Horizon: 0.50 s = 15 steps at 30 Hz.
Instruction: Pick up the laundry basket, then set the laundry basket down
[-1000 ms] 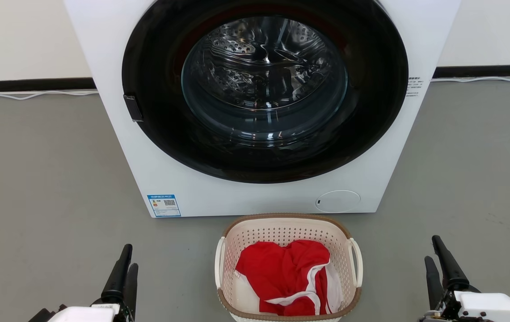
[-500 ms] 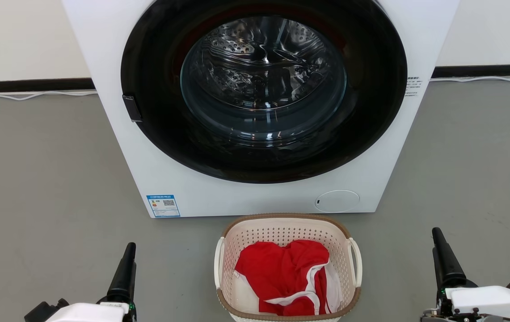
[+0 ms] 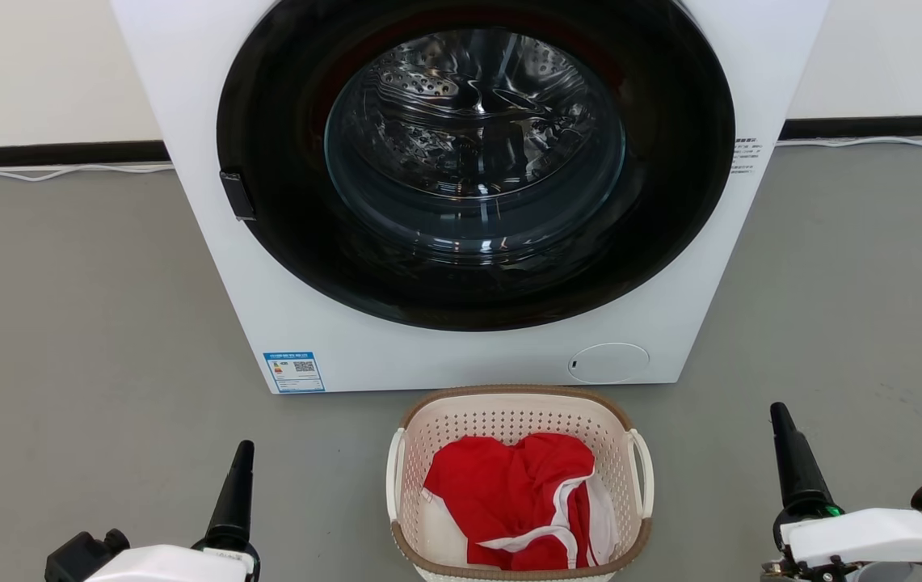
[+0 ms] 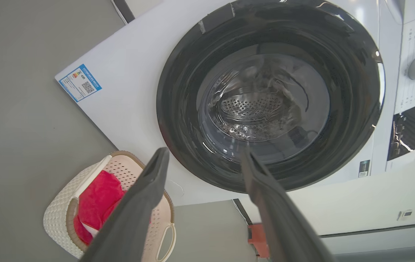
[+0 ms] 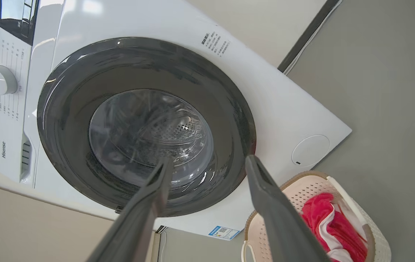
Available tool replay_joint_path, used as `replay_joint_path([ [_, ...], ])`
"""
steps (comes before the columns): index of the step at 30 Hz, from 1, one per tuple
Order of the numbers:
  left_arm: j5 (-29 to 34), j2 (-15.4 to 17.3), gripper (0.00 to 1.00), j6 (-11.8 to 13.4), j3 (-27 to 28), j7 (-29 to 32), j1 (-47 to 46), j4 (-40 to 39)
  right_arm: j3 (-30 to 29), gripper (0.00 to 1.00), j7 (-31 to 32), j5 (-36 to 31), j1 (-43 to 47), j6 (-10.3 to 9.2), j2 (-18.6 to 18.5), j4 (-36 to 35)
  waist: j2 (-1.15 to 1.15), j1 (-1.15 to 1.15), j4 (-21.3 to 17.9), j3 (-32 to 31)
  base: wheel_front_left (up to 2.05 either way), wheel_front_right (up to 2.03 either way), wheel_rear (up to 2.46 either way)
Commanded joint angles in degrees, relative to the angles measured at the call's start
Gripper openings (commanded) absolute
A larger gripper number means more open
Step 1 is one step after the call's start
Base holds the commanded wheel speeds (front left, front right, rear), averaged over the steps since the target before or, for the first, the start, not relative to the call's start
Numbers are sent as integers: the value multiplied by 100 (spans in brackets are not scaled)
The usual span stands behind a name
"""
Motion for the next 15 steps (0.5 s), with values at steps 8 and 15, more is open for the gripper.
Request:
replay_joint_path([
  [8, 843, 55, 100, 11, 80, -211, -149, -101, 183, 100, -216, -1107, -142, 21, -203, -148, 0, -1, -27, -9, 0, 0, 0],
  [15, 1381, 61, 100, 17, 100, -314, -121, -110, 204, 100, -317, -1729, -160, 23, -248, -27, 0, 0, -50, -14, 0, 0, 0],
])
